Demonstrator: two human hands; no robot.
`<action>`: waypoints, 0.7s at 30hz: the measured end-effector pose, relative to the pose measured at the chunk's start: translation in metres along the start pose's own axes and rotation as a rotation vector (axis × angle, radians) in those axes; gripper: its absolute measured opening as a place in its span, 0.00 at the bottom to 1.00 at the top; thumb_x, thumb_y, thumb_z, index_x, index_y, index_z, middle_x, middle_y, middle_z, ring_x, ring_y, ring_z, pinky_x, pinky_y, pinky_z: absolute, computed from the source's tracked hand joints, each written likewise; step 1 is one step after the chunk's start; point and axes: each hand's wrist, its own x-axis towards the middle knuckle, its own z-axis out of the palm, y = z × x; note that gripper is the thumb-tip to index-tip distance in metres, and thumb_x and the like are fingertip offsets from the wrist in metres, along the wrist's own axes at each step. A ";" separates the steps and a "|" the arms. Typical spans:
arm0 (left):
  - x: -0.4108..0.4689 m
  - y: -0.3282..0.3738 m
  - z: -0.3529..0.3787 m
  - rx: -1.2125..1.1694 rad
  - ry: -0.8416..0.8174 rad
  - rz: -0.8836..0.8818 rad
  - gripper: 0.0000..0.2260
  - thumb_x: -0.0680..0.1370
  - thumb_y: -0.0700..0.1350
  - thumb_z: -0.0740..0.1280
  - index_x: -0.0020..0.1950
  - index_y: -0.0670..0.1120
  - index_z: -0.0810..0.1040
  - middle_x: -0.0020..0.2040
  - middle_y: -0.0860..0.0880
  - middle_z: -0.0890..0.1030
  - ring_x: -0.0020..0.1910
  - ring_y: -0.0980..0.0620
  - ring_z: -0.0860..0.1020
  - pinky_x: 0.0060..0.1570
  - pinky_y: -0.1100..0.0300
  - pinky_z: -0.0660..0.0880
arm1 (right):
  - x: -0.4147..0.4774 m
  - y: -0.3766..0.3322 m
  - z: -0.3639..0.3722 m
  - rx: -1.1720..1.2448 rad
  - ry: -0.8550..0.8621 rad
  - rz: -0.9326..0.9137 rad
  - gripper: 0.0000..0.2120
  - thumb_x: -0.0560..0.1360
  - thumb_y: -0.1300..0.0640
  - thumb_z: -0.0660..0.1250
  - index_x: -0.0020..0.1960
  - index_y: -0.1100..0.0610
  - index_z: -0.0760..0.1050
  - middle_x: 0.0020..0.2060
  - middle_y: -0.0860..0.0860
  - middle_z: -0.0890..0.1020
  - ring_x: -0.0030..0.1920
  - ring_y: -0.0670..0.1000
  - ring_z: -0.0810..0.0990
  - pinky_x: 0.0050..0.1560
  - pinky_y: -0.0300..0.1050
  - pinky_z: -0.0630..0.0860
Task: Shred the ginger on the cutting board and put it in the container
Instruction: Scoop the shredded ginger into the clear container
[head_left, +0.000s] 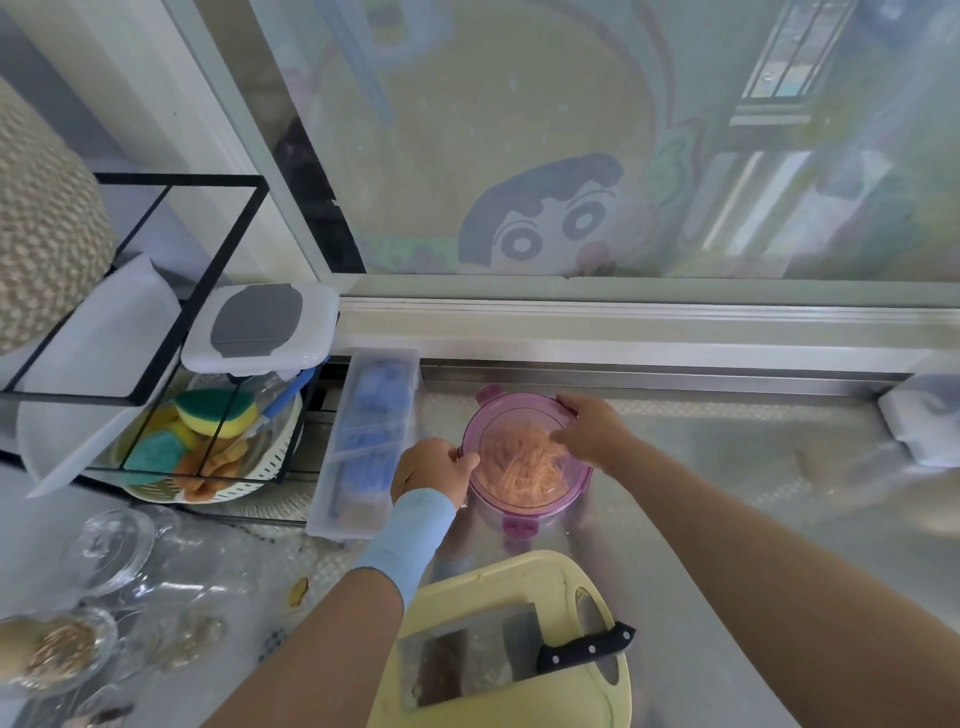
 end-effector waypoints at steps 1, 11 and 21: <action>-0.001 -0.001 0.000 0.037 0.028 0.043 0.13 0.77 0.54 0.67 0.54 0.47 0.81 0.48 0.50 0.81 0.44 0.50 0.79 0.39 0.59 0.74 | -0.001 -0.002 -0.001 -0.018 0.003 -0.007 0.32 0.75 0.63 0.72 0.76 0.57 0.68 0.69 0.56 0.76 0.66 0.57 0.76 0.66 0.46 0.70; -0.010 -0.007 0.012 0.278 -0.121 0.580 0.45 0.55 0.69 0.74 0.69 0.59 0.63 0.68 0.55 0.59 0.64 0.51 0.67 0.59 0.51 0.74 | -0.009 -0.036 0.019 -0.757 -0.154 -0.512 0.32 0.84 0.44 0.56 0.83 0.46 0.46 0.82 0.43 0.47 0.81 0.48 0.47 0.78 0.52 0.49; 0.001 0.006 0.016 0.531 -0.004 0.769 0.35 0.63 0.68 0.72 0.64 0.53 0.69 0.63 0.50 0.67 0.60 0.49 0.71 0.56 0.54 0.74 | 0.008 -0.045 0.006 -0.808 -0.168 -0.412 0.40 0.77 0.42 0.68 0.82 0.46 0.52 0.79 0.47 0.58 0.77 0.56 0.56 0.75 0.57 0.58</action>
